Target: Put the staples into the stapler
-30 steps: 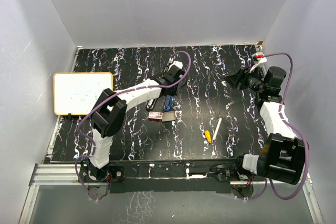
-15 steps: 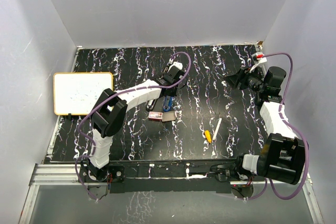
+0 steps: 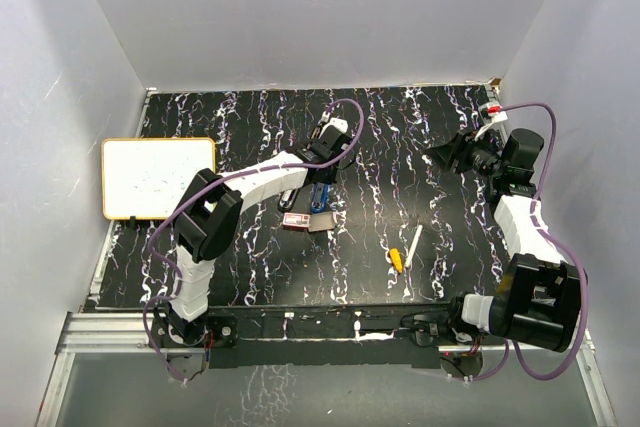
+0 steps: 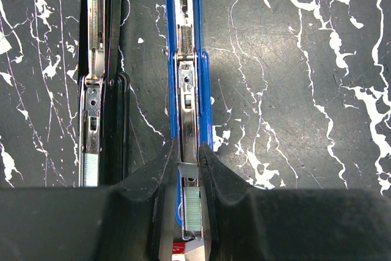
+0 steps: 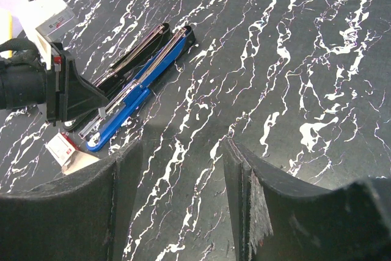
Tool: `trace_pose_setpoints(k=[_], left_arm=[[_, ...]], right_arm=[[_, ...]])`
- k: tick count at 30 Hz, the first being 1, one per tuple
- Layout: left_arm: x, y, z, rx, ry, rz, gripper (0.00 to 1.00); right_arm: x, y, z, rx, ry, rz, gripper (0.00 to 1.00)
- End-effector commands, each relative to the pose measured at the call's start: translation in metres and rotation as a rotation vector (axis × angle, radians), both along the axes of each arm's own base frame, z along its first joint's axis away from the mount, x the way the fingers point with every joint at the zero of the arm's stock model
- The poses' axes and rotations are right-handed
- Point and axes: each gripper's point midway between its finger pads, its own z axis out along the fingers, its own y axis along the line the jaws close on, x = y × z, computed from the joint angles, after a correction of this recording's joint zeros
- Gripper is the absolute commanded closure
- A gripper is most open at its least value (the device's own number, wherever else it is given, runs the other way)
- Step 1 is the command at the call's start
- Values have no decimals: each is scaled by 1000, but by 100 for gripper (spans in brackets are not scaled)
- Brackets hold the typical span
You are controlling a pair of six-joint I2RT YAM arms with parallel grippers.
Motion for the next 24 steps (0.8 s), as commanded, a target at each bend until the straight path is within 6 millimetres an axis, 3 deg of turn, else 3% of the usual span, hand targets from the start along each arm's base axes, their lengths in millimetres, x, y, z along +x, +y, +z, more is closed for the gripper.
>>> trace_pose_setpoints(k=[1,24], left_arm=[[-2,3,-6,29,6,0,100],[-10,6,-13,18,26,7,100]], right_arm=[[2,-2,15,-14,-70,5,43],[2,-3,15,-16,-72,3,42]])
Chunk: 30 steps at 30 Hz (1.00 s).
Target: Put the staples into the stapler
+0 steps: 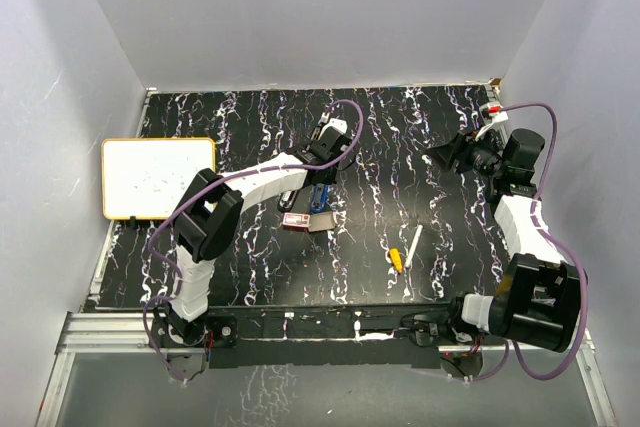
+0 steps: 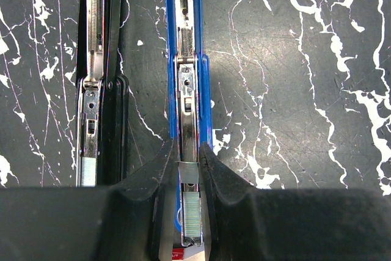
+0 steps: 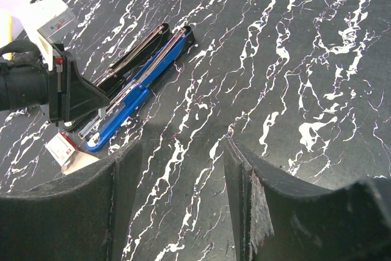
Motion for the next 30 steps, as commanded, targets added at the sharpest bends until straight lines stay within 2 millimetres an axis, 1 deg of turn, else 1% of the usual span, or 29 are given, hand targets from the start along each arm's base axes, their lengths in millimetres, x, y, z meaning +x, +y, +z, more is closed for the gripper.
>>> trace_pose_setpoints(k=[1,16,30], left_arm=[[-11,7,-10,27,34,4,100],[-12,6,-9,24,33,-1,100],[-17,4,-15,18,51,-28,100]], right_arm=[[2,-2,14,-16,-70,5,42],[3,-2,14,-16,-69,3,42],[2,-2,15,-16,-72,4,42]])
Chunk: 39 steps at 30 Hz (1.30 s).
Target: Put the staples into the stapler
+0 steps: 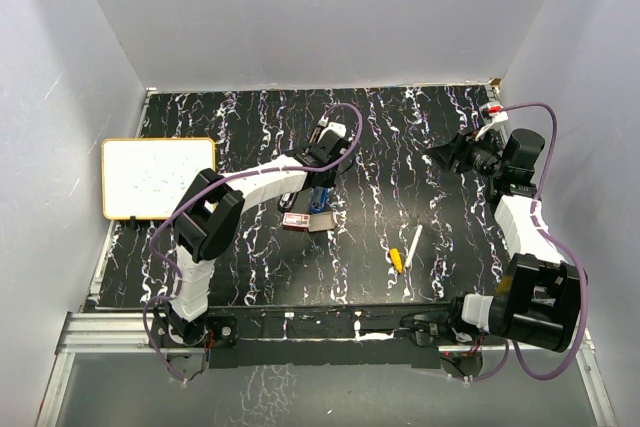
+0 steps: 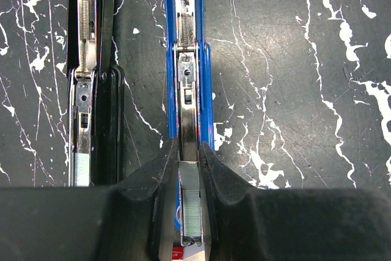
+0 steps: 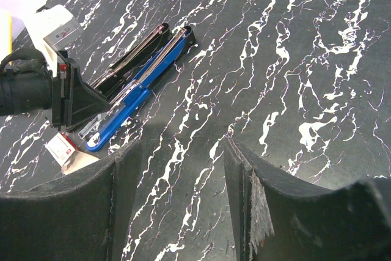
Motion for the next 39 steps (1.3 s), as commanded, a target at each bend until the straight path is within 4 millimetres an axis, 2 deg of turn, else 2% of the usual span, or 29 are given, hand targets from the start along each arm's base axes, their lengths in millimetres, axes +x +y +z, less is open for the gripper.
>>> trace_pose_setpoints(k=[1,19,27,39], left_arm=[[-12,2,-5,15,33,-28,100],[-9,0,-6,19,33,-28,100],[-9,1,-7,28,30,-32,96],[-8,2,-3,27,12,-41,84]], right_arm=[[2,-2,14,-16,-71,5,42],[2,-2,15,-15,-74,10,42],[1,-2,16,-11,-73,11,42],[0,-2,18,-11,-81,10,42]])
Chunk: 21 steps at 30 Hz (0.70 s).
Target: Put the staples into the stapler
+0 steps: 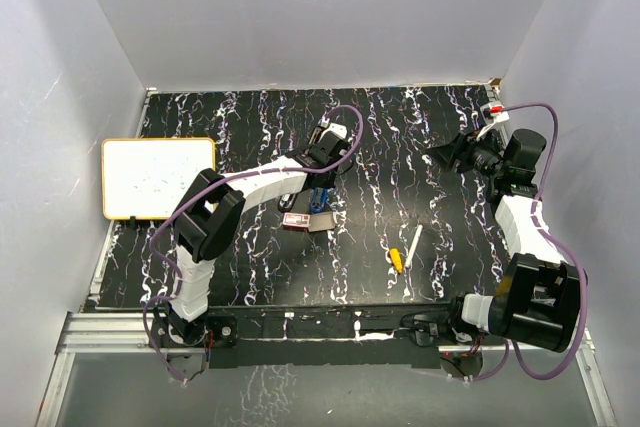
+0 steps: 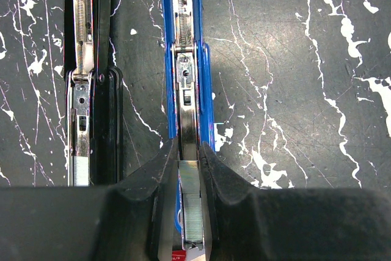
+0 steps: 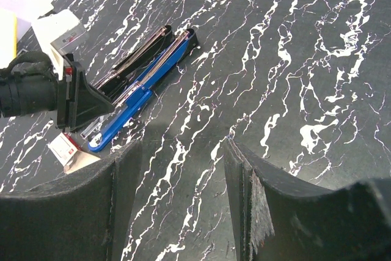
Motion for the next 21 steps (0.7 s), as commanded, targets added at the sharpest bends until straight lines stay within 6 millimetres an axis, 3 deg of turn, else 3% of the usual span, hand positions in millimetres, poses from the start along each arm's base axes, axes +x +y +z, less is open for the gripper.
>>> trace_pose_setpoints(k=[1,14,21], left_arm=[[-8,2,1,18,15,-18,84],[-4,1,7,18,4,-19,73],[5,-4,37,-4,-62,-40,66]], right_arm=[[1,-2,16,-18,-75,0,42],[0,-3,17,-16,-77,-3,42],[2,-5,15,-8,-68,-13,42]])
